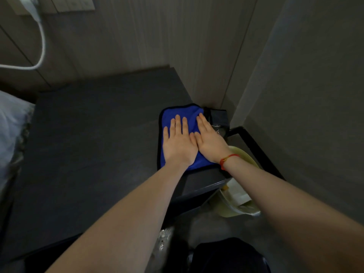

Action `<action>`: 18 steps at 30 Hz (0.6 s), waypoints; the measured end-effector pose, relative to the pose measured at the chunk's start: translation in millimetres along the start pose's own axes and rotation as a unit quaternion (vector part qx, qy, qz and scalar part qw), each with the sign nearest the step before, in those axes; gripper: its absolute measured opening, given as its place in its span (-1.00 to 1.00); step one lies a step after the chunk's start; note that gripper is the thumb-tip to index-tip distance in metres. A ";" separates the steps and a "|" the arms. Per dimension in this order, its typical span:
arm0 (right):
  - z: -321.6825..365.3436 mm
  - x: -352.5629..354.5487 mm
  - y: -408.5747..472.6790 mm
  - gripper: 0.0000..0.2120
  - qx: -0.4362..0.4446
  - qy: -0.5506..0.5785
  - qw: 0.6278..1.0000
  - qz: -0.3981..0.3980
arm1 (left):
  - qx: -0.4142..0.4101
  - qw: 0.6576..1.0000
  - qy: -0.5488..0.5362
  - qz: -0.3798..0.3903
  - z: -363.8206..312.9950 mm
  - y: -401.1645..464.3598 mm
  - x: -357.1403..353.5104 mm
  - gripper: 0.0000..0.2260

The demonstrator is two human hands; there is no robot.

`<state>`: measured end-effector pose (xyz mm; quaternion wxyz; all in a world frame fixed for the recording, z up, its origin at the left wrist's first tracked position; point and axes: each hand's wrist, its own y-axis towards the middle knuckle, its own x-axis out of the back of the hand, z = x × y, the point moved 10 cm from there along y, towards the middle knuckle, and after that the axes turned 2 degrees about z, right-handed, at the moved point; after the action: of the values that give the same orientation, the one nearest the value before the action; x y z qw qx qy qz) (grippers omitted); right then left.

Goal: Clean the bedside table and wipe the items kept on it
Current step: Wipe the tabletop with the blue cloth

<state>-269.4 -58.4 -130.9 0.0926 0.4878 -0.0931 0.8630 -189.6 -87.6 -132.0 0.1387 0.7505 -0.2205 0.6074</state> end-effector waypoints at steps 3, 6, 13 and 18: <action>-0.9 -0.4 -13.7 -0.46 0.007 -0.005 1.000 0.000 | -0.009 1.000 -0.005 0.000 -1.2 -11.0 -0.6 -0.50; -1.6 -2.6 -30.3 -0.45 0.013 -0.002 1.000 0.010 | -0.014 1.000 -0.010 -0.003 -5.3 -26.5 -2.6 -0.50; 2.5 -1.8 -75.1 -0.46 0.029 -0.069 0.997 0.009 | -0.010 1.000 -0.027 0.001 -16.4 -65.0 -10.1 -0.49; 0.0 -5.7 -99.6 -0.45 0.041 -0.101 0.994 -0.004 | -0.026 0.999 -0.019 0.014 -21.8 -90.5 -13.8 -0.48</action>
<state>-241.5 37.4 -128.8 0.0662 0.5764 -0.0641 0.8120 -165.2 3.2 -135.1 0.1456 0.7548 -0.2498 0.5888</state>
